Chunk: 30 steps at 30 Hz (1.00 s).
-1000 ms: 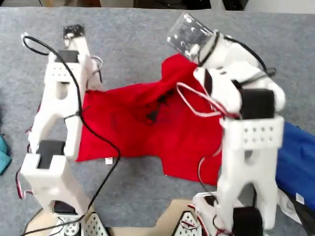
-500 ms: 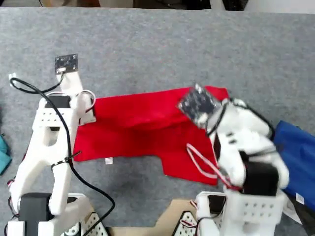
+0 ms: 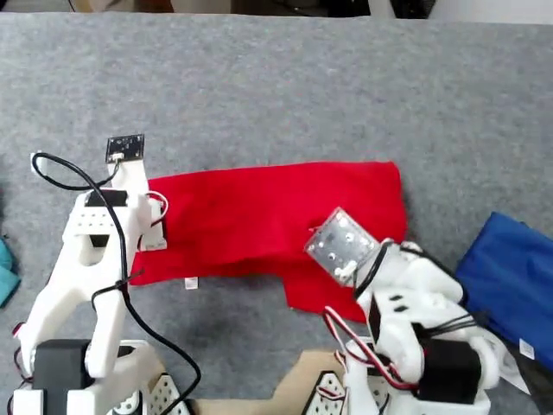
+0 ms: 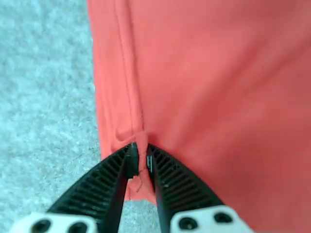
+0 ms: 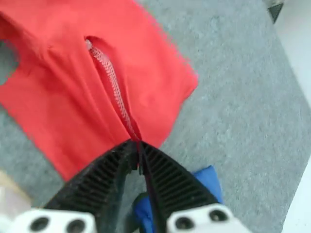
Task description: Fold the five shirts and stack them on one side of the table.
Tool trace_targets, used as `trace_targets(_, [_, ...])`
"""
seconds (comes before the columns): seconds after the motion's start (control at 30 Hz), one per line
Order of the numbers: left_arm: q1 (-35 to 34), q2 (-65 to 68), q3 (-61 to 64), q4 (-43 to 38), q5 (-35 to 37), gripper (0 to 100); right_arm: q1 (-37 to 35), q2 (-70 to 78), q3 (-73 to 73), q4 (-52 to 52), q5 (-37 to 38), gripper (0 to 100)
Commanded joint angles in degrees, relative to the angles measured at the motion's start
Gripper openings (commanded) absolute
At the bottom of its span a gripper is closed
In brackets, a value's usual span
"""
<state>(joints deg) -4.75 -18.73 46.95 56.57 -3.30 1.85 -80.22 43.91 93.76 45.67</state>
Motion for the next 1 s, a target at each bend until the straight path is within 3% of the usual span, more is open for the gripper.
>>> trace_targets(0.0, [0.2,-2.1,0.1,-0.7,-0.4,2,1.1,-1.1,0.0,3.0,2.1,0.5])
trace_targets(0.2, [0.2,-2.1,0.2,-0.8,-1.3,2,1.1,-3.9,0.0,8.1,6.4,0.5])
trace_targets(0.57, [0.5,-2.2,5.2,-1.0,-3.2,2,1.3,-4.0,0.0,8.4,6.9,1.6])
trace_targets(0.8, [0.2,-2.5,3.2,-0.7,-2.7,14,1.3,-4.4,0.0,8.4,10.5,23.5])
trace_targets(0.97, [-0.9,-2.5,-3.0,6.5,1.1,24,1.3,-4.4,-0.8,8.4,10.5,24.9])
